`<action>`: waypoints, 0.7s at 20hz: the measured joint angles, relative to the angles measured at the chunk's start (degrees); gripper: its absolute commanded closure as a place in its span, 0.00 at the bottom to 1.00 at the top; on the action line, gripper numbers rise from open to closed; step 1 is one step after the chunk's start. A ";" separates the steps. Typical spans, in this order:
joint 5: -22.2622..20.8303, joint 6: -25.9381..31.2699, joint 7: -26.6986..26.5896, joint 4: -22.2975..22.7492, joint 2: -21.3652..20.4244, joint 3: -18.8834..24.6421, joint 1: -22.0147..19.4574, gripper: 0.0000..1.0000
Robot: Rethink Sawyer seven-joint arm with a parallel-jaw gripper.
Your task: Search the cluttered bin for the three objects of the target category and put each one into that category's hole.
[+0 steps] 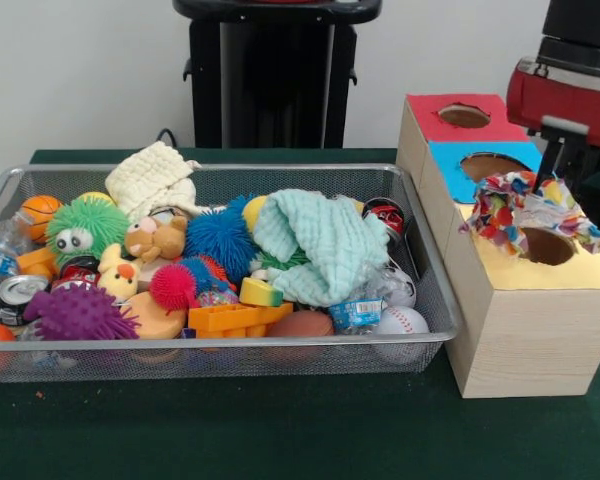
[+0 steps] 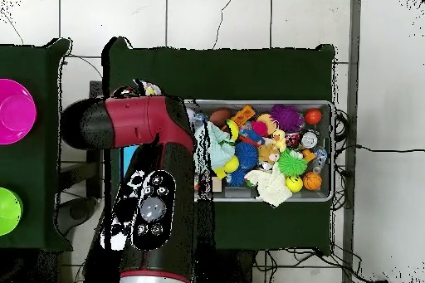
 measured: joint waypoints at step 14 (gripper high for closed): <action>4.20 0.00 0.00 -1.02 0.23 -0.59 3.11 1.00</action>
